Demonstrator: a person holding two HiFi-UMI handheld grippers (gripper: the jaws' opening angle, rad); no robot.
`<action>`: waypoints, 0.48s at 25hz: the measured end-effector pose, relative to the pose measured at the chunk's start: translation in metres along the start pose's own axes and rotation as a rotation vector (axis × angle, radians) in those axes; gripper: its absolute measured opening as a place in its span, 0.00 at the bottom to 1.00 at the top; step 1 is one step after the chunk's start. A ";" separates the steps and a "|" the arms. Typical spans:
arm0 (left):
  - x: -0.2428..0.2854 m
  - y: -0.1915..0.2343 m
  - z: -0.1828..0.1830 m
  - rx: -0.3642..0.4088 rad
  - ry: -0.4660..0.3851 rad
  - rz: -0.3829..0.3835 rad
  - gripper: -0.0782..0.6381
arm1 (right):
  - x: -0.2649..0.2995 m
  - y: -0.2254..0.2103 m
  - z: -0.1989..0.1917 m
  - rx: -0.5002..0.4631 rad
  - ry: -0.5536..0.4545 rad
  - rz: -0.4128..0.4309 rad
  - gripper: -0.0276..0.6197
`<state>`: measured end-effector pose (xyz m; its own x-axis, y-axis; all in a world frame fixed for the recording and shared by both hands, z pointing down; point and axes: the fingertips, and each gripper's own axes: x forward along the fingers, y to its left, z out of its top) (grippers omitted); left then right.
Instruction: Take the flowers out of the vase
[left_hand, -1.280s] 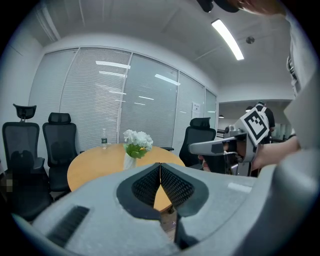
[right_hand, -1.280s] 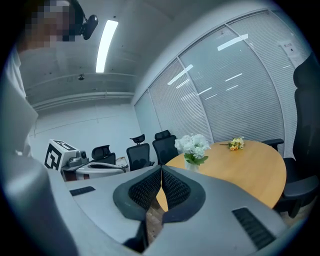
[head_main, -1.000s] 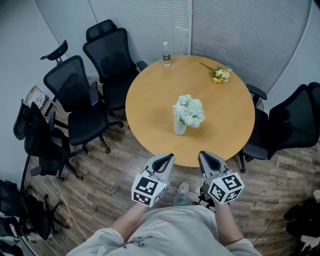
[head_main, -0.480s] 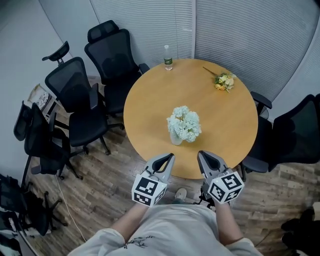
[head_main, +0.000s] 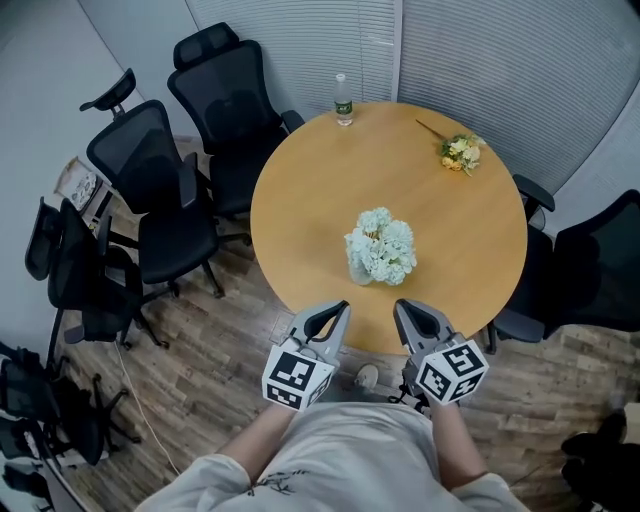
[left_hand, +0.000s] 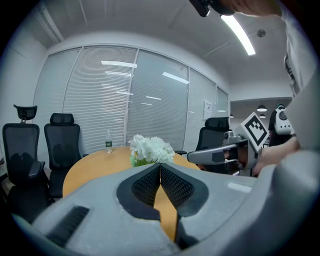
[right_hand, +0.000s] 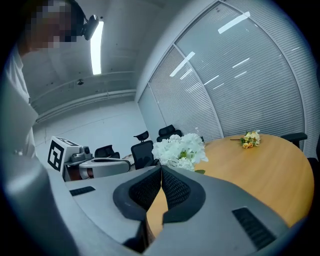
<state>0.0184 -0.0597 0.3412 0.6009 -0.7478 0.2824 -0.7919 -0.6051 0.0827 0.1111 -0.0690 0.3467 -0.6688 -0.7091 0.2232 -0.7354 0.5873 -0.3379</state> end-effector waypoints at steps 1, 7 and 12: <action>0.000 0.002 -0.001 -0.001 0.006 -0.009 0.12 | 0.002 0.002 -0.001 0.005 0.004 -0.001 0.05; 0.004 0.017 0.001 0.028 0.018 -0.050 0.12 | 0.012 0.010 -0.006 -0.001 0.019 -0.029 0.05; 0.010 0.026 -0.010 0.050 0.043 -0.079 0.12 | 0.020 0.006 -0.018 0.023 0.031 -0.064 0.05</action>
<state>0.0022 -0.0801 0.3555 0.6555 -0.6852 0.3176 -0.7349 -0.6756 0.0592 0.0912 -0.0722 0.3656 -0.6236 -0.7323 0.2736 -0.7746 0.5317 -0.3424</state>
